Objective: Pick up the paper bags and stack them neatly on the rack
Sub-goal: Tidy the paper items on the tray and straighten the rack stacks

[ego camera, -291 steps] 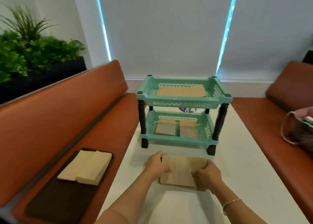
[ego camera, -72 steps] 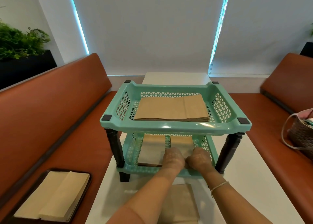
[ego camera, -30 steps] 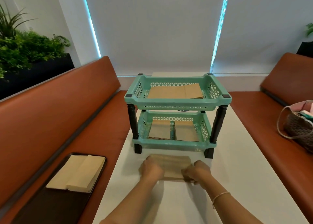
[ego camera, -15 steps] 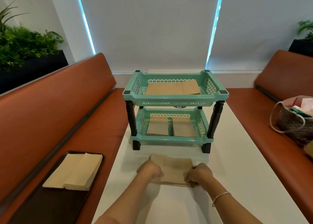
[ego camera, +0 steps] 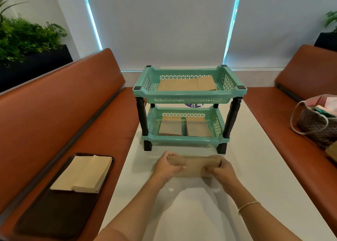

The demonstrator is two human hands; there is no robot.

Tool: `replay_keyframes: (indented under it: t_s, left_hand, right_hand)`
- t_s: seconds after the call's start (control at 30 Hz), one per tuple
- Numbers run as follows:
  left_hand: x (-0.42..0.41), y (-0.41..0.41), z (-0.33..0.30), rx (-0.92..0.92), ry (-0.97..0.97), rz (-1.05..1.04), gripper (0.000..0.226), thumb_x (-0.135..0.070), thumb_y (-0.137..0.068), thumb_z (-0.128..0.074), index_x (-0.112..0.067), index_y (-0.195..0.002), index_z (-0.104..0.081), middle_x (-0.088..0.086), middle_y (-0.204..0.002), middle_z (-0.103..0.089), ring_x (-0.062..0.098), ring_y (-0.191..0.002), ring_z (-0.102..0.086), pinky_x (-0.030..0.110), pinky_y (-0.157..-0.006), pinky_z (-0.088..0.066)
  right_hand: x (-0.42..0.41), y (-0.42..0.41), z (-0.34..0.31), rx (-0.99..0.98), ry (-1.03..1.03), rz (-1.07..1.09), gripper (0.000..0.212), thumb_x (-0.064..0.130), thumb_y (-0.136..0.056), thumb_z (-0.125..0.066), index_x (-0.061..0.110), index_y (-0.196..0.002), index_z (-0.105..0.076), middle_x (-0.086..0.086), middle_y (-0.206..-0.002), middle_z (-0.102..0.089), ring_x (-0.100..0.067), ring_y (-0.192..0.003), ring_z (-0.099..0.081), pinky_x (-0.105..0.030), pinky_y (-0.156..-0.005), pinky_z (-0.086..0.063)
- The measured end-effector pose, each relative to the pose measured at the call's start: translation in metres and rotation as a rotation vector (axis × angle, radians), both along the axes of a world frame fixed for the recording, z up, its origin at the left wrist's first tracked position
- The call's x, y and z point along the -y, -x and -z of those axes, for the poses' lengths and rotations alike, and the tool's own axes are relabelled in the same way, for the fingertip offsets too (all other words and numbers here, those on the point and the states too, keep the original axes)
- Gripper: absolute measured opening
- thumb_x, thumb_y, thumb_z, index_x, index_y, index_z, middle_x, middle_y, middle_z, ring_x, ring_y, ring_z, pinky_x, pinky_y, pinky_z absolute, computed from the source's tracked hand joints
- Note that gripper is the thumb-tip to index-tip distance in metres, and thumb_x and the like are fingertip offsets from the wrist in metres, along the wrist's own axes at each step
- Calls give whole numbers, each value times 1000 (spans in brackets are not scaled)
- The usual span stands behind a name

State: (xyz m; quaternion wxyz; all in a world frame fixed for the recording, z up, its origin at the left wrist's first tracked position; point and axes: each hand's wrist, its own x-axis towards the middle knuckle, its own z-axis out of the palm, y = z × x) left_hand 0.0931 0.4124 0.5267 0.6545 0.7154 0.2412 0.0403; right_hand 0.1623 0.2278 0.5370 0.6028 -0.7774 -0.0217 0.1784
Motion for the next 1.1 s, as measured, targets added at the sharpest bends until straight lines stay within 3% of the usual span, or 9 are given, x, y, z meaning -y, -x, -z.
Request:
replay_keyframes:
  t_s: [0.17,0.4,0.47,0.6,0.67,0.77,0.9,0.97,1.1]
  left_hand:
    - [11,3,3,8,-38,-53,46,-9,-66,-83,-26,-98,-54,3,-112,-59,21,-107,-56,37,-92,-52]
    - [12,3,-11,30,-74,-31,41,-9,-67,-82,-21,-94,-54,0,-98,-61,14,-90,-58,21,-72,-52]
    - [10,5,-13,5,-202,9,38,-10,-69,-81,-21,-94,-56,-5,-92,-60,10,-85,-57,17,-68,-51]
    - [-1,-1,-24,16,-667,115,28,-23,-68,-75,-34,-91,-63,-11,-97,-62,14,-98,-55,35,-85,-51]
    - [-1,-6,-33,4,-762,220,25,-26,-70,-66,-40,-90,-63,-13,-96,-63,13,-97,-54,38,-85,-50]
    - [4,-10,-41,-24,-589,255,21,-16,-81,-64,-30,-96,-63,-5,-98,-65,14,-95,-58,30,-80,-50]
    - [10,-4,-35,-29,-78,91,37,-13,-85,-67,-19,-120,-56,1,-113,-64,21,-107,-58,39,-95,-48]
    - [17,1,-30,-5,120,10,45,-9,-85,-66,-15,-127,-51,4,-117,-63,24,-111,-57,41,-99,-45]
    - [31,3,-19,-46,168,-5,47,-12,-87,-64,-18,-131,-47,4,-125,-60,23,-115,-53,43,-103,-42]
  right_hand:
    - [-1,9,7,-3,42,25,29,-8,-76,-64,12,-96,-57,-4,-84,-60,-26,-87,-57,-32,-74,-45]
    - [-1,2,5,31,72,-1,27,-11,-74,-61,17,-77,-61,-8,-80,-64,-29,-83,-59,-38,-74,-51]
    - [0,2,6,42,145,-34,22,-4,-77,-63,18,-79,-61,-8,-83,-64,-28,-86,-59,-39,-78,-51]
    - [-2,-6,-17,206,316,-204,16,4,-80,-66,18,-84,-59,-4,-89,-61,-22,-87,-56,-30,-73,-45]
    - [-8,-10,-39,302,405,-297,17,7,-78,-69,19,-80,-58,-1,-86,-60,-19,-86,-55,-24,-69,-42]
    - [-16,-13,-65,391,380,-288,24,9,-71,-74,24,-70,-56,5,-71,-56,-14,-74,-52,-19,-58,-41]
    - [-10,-12,-67,157,-14,-170,62,-1,-64,-79,23,-113,-49,-13,-90,-60,-25,-86,-61,-31,-76,-53]
    - [-10,-4,-49,77,66,-279,73,-3,-63,-79,23,-120,-42,-14,-99,-63,-27,-93,-63,-37,-83,-54]
    - [-20,22,-11,31,202,-292,53,-8,-73,-62,14,-119,-48,-6,-110,-61,-21,-99,-58,-36,-88,-53]
